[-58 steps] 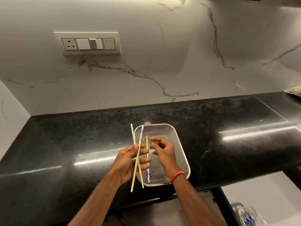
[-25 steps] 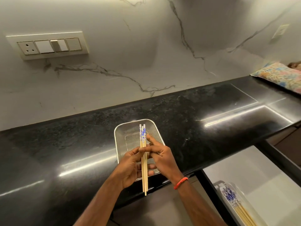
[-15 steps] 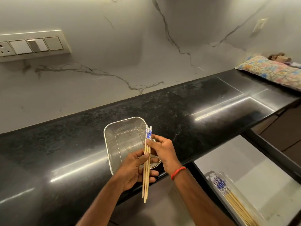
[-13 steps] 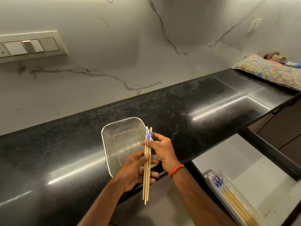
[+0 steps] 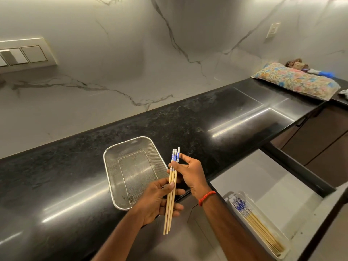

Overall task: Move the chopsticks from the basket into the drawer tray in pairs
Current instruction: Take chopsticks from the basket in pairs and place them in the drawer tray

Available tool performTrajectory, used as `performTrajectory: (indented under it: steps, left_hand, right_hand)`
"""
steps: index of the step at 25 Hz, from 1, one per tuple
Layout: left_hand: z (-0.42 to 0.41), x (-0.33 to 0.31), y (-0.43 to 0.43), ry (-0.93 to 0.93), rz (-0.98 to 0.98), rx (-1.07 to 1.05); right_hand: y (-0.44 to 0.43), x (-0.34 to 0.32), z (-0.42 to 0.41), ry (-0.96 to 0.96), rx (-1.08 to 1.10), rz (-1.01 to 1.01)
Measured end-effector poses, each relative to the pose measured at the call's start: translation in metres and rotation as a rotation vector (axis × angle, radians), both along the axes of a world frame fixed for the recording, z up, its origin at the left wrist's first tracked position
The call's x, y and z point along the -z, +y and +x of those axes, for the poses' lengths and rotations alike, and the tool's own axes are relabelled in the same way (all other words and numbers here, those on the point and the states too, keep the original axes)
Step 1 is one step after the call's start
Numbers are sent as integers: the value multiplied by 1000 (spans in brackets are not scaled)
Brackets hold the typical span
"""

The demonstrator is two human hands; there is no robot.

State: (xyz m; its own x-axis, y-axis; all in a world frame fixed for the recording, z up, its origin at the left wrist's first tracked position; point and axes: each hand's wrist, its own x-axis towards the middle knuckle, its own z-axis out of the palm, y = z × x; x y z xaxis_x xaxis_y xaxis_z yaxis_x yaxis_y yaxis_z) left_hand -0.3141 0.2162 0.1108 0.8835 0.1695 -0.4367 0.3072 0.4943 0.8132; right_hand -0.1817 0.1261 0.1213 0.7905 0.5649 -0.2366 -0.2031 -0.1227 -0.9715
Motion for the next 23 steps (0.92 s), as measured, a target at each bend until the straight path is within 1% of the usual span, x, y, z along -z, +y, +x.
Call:
performTrajectory:
  steps: [6,9,14,20,23]
  left_hand:
    - [22,2,-25,28,79,10]
    - [38,3,-47,34,106,34]
    - [63,10,-88,58,132,61]
    - [85,24,-137,108,159,26]
    - [92,31,-158,121,158,30]
  right_hand:
    - [-34,-8,12,10,-22,64]
    - [-56,-12,24,-13,-15,50]
    - [-100,-5,46,12,3,17]
    - [-148,12,61,122,-21,33]
    - [-167,17,67,182,12,57]
